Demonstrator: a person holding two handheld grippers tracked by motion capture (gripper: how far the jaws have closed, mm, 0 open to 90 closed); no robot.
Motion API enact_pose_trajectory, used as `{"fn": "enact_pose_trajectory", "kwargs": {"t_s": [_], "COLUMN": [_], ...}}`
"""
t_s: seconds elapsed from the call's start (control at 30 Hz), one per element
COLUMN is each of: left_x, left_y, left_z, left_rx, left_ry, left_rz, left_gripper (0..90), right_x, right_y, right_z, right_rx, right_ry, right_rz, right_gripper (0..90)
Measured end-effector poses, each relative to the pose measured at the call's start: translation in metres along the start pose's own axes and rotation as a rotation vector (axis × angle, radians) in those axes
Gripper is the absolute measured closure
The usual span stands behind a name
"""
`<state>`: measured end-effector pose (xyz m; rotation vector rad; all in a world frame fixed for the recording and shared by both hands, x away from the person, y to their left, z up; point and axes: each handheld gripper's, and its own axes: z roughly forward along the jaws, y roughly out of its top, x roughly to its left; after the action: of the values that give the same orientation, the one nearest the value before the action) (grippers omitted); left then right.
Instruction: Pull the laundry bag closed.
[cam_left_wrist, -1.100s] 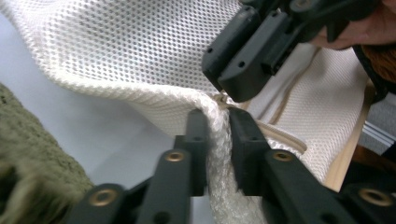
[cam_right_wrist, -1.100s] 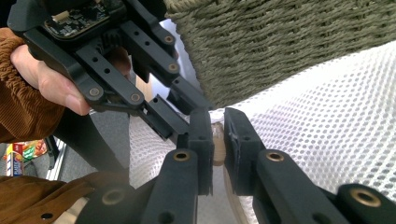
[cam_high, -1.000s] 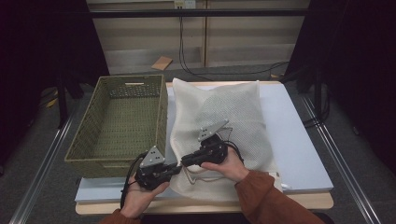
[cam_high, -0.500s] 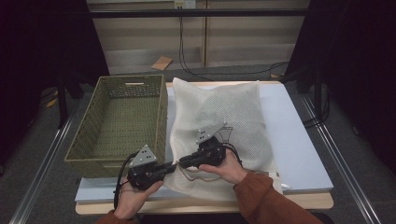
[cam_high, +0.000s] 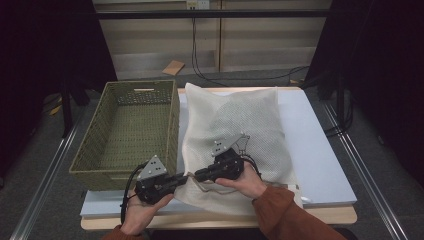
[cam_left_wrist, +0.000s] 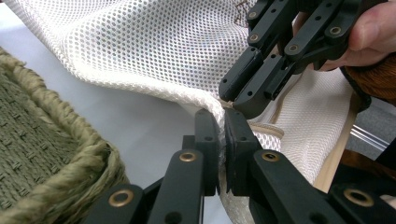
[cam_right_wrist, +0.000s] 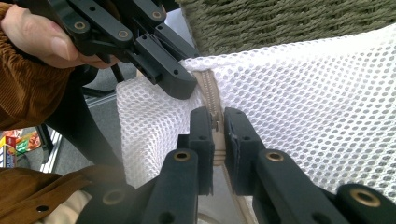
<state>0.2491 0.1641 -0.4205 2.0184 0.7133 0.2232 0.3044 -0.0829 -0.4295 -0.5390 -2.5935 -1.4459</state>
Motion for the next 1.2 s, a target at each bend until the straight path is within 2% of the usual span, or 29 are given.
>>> {"fn": "enact_pose_trajectory", "kwargs": {"t_s": [0.27,0.5,1.2], "left_x": [-0.001,0.0,0.005], "left_y": [0.002,0.003,0.001], "left_z": [0.0,-0.001,-0.007], "left_rx": [0.011,-0.002,-0.023], "left_ry": [-0.002,-0.005,0.007], "left_rz": [0.027,0.019,0.003], "left_gripper": [85.8,85.8,85.7], "right_x": [0.002,0.003,0.0], "right_y": [-0.002,-0.004,-0.02], "right_z": [-0.002,-0.004,-0.02], "right_rx": [0.001,0.016,0.045], "right_ry": [-0.005,-0.023,-0.069], "right_rz": [-0.009,-0.02,0.0], "right_gripper": [82.7,82.8,82.7]}}
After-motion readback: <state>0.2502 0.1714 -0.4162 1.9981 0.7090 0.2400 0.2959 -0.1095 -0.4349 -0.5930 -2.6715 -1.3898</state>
